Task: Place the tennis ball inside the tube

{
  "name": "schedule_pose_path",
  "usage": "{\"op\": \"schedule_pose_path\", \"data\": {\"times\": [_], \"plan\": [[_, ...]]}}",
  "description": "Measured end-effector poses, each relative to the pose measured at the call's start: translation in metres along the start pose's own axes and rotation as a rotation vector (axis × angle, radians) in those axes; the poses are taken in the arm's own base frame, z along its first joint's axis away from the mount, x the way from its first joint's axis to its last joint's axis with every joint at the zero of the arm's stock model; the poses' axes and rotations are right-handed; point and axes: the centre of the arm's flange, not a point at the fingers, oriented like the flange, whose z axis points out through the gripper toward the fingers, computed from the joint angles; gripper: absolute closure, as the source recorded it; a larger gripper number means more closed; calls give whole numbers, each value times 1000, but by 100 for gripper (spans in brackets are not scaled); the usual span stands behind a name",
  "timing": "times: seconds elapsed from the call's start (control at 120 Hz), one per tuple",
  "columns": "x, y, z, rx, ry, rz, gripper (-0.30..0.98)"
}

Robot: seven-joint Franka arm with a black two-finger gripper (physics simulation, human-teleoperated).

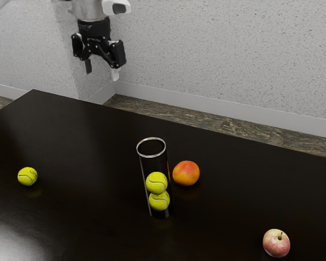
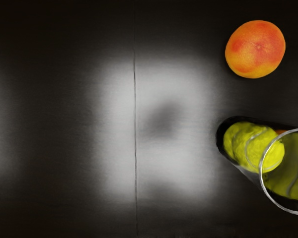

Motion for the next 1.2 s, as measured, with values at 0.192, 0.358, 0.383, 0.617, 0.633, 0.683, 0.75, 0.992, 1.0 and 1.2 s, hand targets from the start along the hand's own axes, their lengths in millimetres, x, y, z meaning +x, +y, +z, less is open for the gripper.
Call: {"op": "schedule_pose_path", "data": {"times": [0.192,0.358,0.383,0.617,0.633,0.683,0.75,0.992,1.0,1.2], "plan": [[-28,-31,-4,-67,4,27,3],[-82,-131,119,-131,-150,-83,2],[-87,-141,138,-133,-165,-100,2],[-101,-201,247,-96,-174,-229,2],[-100,-206,251,-88,-167,-238,2],[-99,-222,265,-71,-152,-268,2],[-106,-246,287,-60,-138,-316,2],[-117,-320,356,-12,-111,-469,2],[-115,-320,358,-10,-109,-467,2],[-84,-318,371,2,-55,-451,2]]}}
